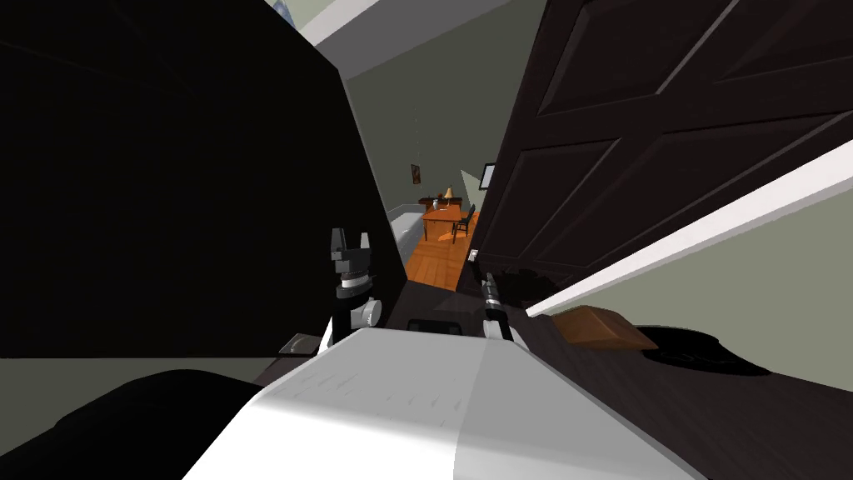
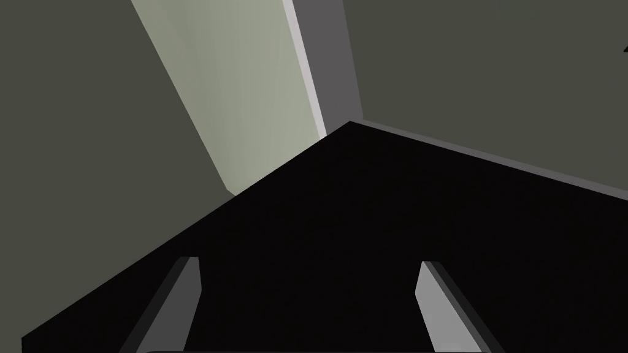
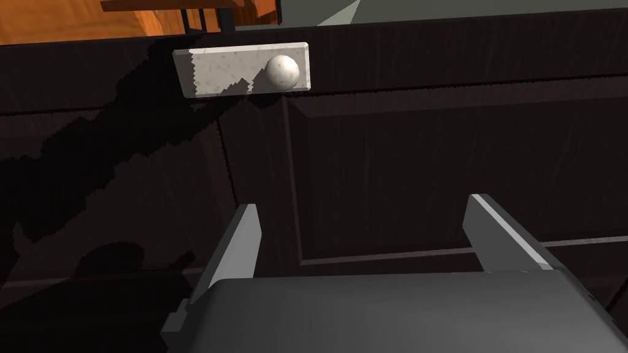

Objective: Pull the door open

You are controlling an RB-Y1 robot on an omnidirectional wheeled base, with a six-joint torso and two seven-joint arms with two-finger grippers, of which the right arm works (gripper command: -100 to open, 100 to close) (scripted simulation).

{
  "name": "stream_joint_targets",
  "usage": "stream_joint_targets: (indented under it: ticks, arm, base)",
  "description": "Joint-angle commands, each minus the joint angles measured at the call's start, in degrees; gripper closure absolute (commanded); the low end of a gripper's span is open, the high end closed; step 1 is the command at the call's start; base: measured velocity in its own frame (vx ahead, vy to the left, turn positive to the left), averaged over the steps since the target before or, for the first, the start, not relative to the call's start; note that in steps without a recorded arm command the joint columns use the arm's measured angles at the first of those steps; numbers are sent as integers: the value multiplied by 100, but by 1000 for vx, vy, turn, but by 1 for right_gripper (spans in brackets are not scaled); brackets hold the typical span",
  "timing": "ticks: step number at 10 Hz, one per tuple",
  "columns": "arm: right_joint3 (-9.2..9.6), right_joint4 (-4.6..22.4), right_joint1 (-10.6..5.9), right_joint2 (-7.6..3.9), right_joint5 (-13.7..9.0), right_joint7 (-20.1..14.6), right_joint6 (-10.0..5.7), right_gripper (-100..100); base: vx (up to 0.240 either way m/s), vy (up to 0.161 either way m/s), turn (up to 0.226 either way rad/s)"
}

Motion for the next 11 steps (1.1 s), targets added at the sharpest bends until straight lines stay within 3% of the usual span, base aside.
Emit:
stream_joint_targets:
  ticks: [1,8,9,11]
  arm:
    - [-23,196,-72,-9,-9,-20,-32,-100]
    - [-97,899,-289,13,-33,-66,-190,-100]
    - [-91,830,-271,9,-31,-62,-166,-100]
    - [-147,937,-268,-86,-73,-133,-234,-100]
  base:
    - [141,-26,24]
    - [122,-13,22]
    - [66,-11,6]
    - [165,0,71]
